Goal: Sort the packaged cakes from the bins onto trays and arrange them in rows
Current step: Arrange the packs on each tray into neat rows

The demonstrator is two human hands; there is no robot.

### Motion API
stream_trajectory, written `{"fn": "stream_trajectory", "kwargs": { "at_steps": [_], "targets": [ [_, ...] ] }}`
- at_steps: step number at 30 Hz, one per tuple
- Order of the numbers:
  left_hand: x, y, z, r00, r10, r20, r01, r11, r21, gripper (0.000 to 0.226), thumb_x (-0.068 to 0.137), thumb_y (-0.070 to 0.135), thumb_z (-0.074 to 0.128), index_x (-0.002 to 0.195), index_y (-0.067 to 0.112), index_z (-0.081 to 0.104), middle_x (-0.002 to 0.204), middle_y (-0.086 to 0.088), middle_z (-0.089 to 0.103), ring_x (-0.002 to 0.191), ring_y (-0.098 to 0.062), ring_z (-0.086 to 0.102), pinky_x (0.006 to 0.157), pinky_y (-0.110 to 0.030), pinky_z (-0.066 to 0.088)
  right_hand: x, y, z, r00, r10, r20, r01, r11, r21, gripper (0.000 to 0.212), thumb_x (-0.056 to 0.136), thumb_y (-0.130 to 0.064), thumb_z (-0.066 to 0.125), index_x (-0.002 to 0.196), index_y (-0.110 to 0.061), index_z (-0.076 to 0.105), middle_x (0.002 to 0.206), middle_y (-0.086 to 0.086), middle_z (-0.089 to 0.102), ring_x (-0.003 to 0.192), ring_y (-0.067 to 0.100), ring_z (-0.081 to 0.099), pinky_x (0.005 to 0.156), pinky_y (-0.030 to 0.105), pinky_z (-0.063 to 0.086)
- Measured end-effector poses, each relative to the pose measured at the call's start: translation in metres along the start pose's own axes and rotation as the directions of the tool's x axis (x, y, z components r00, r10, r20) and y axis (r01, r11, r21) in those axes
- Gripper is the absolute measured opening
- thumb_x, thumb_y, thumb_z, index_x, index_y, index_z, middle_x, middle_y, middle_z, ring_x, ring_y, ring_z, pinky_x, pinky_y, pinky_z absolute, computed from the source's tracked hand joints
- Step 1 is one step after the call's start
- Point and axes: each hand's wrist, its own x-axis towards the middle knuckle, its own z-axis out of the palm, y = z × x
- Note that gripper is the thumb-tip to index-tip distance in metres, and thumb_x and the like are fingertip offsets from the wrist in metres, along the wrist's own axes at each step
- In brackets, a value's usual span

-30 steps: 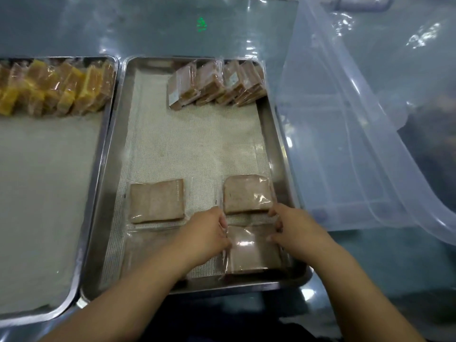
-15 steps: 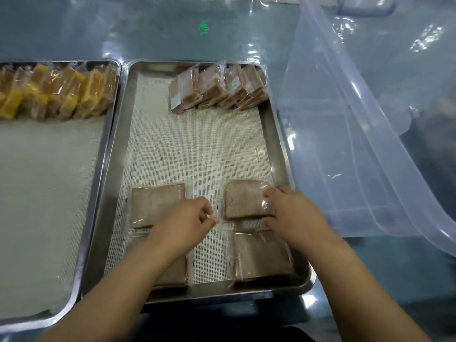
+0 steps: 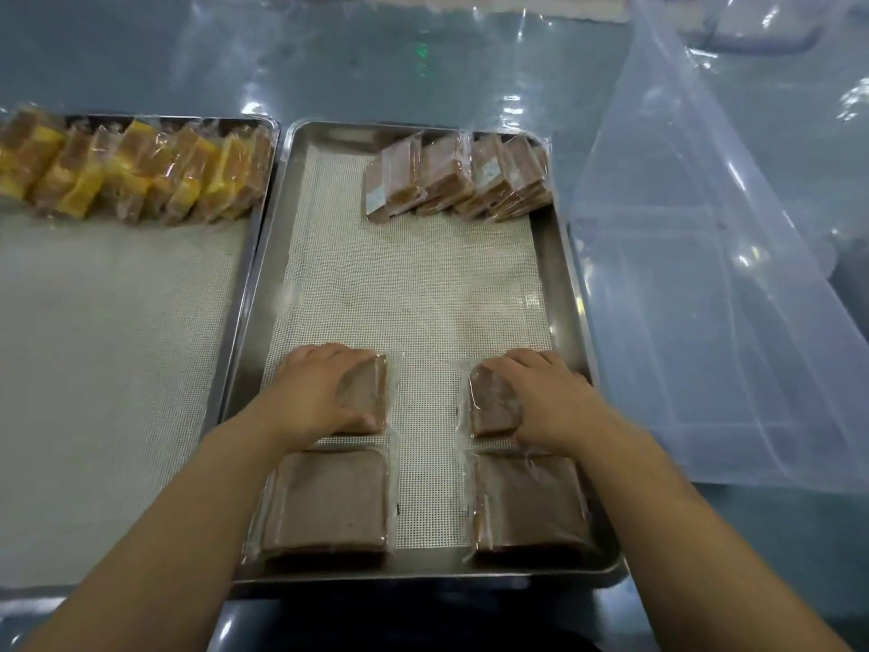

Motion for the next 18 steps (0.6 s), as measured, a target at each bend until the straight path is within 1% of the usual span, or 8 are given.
{"fn": "stream_trajectory", "kwargs": {
  "at_steps": [2,4,6,8,11,13,16,18],
  "targets": [
    [0.001,-0.002,0.000,1.000,-0.003,0.023,0.003,1.000,-0.004,0.088,0.065,0.062,0.072,0.141,0.036,0.037,0.146,0.005,0.038,0.133,-0.021,0.030,0.114,-0.038,0.017,-0.002,0.001,0.000,0.999,0.002,0.038,-0.003,1.000,0.028,0.093,0.068,-0.036,0.078,0.144,-0.037,0.023,0.146,-0.007,0.029,0.133,0.023,0.025,0.103,0.048,0.035],
    [0.003,-0.001,-0.003,0.999,-0.013,0.041,0.012,1.000,0.014,0.094,0.054,0.079,0.052,0.138,0.039,0.040,0.142,0.008,0.042,0.130,-0.021,0.035,0.112,-0.041,0.021,-0.002,0.001,-0.004,0.995,0.009,0.097,-0.014,0.999,0.047,0.095,0.070,-0.033,0.076,0.146,-0.036,0.020,0.152,-0.005,0.021,0.139,0.024,0.017,0.109,0.050,0.029],
    [0.008,0.000,-0.008,1.000,-0.021,0.010,0.021,1.000,0.000,0.096,0.048,0.082,0.035,0.132,0.038,0.047,0.134,0.010,0.049,0.125,-0.020,0.042,0.109,-0.041,0.027,0.001,0.002,-0.012,0.993,0.005,0.122,-0.016,0.996,0.088,0.088,0.073,-0.032,0.074,0.146,-0.036,0.025,0.153,-0.004,0.020,0.142,0.024,0.014,0.112,0.049,0.026],
    [0.014,0.000,-0.016,1.000,-0.015,-0.020,0.014,0.996,-0.084,0.083,0.058,0.078,0.047,0.127,0.032,0.054,0.127,0.009,0.053,0.119,-0.018,0.047,0.105,-0.041,0.034,0.010,0.002,-0.024,0.997,-0.011,0.071,0.001,0.989,0.147,0.075,0.078,-0.036,0.068,0.144,-0.033,0.032,0.148,-0.005,0.031,0.139,0.022,0.024,0.110,0.045,0.032],
    [0.029,0.002,-0.032,0.999,0.003,-0.045,-0.011,0.983,-0.184,0.051,0.080,0.048,0.068,0.124,0.025,0.057,0.123,0.007,0.054,0.109,-0.008,0.048,0.094,-0.028,0.039,0.031,-0.005,-0.048,1.000,0.023,-0.013,-0.018,0.965,0.260,0.068,0.084,-0.041,0.066,0.143,-0.029,0.035,0.143,-0.004,0.043,0.128,0.019,0.042,0.101,0.036,0.041],
    [0.045,0.004,-0.043,0.998,0.011,-0.067,-0.023,0.983,-0.185,0.044,0.083,0.041,0.067,0.122,0.024,0.058,0.121,0.008,0.055,0.105,-0.005,0.049,0.091,-0.024,0.040,0.050,-0.013,-0.065,0.995,0.063,-0.082,-0.036,0.952,0.305,0.064,0.085,-0.043,0.065,0.141,-0.027,0.039,0.139,-0.003,0.048,0.120,0.018,0.050,0.096,0.034,0.045],
    [0.073,0.005,-0.061,0.995,0.000,-0.101,-0.019,0.982,-0.187,0.039,0.084,0.044,0.065,0.119,0.027,0.058,0.120,0.010,0.056,0.105,-0.007,0.054,0.091,-0.029,0.046,0.087,-0.024,-0.083,0.970,0.138,-0.201,-0.055,0.927,0.371,0.054,0.088,-0.042,0.062,0.135,-0.023,0.045,0.130,-0.002,0.055,0.112,0.018,0.055,0.090,0.039,0.051],
    [0.094,0.003,-0.072,0.992,0.009,-0.125,-0.033,0.981,-0.194,0.036,0.085,0.043,0.064,0.118,0.029,0.057,0.120,0.011,0.056,0.103,-0.006,0.054,0.089,-0.027,0.046,0.112,-0.028,-0.091,0.936,0.205,-0.287,-0.065,0.900,0.430,0.048,0.091,-0.040,0.058,0.134,-0.022,0.046,0.129,-0.002,0.057,0.110,0.017,0.057,0.090,0.038,0.049]
  ]
}}
